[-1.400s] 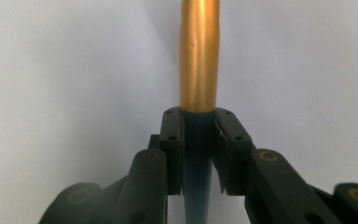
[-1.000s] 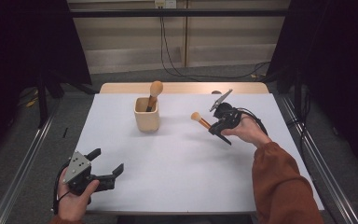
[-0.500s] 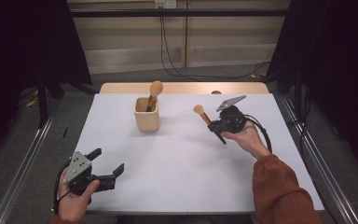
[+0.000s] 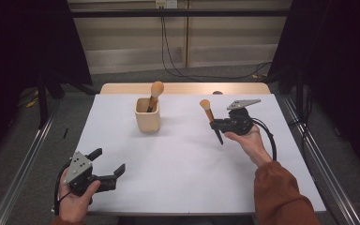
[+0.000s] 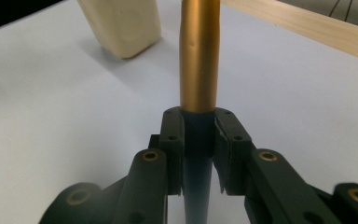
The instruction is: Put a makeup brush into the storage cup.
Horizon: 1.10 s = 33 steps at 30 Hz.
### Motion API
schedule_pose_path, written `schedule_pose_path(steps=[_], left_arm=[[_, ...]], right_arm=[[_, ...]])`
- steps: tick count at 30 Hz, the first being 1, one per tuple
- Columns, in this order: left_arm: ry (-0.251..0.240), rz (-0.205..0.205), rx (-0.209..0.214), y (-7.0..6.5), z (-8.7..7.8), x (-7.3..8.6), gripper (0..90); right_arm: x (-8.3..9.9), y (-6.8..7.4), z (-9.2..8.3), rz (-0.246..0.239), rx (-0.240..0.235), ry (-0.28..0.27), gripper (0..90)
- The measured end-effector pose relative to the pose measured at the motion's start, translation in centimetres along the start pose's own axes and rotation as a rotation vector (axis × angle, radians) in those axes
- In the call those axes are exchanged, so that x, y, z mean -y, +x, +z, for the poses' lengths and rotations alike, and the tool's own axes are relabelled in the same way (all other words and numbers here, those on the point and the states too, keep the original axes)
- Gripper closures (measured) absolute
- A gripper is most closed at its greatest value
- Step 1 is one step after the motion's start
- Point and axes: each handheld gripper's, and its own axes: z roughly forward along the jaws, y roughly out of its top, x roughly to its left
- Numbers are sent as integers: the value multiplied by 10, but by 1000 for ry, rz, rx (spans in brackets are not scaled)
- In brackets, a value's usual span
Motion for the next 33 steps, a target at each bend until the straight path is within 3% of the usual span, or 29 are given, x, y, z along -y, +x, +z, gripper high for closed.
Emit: schedule_pose_path(steps=[6, 12, 27, 33], left_arm=[[-3, 1, 6, -1, 0, -1, 30], [-4, 9, 12, -4, 1, -2, 30], [-5, 10, 8, -4, 0, -3, 27], [-9, 9, 15, -6, 0, -5, 27]], right_arm=[[7, 2, -6, 24, -30, -90, 754], [13, 10, -8, -16, -66, -121, 754], [26, 25, -19, -22, -143, -195, 754], [31, 34, -21, -33, -176, -196, 754]])
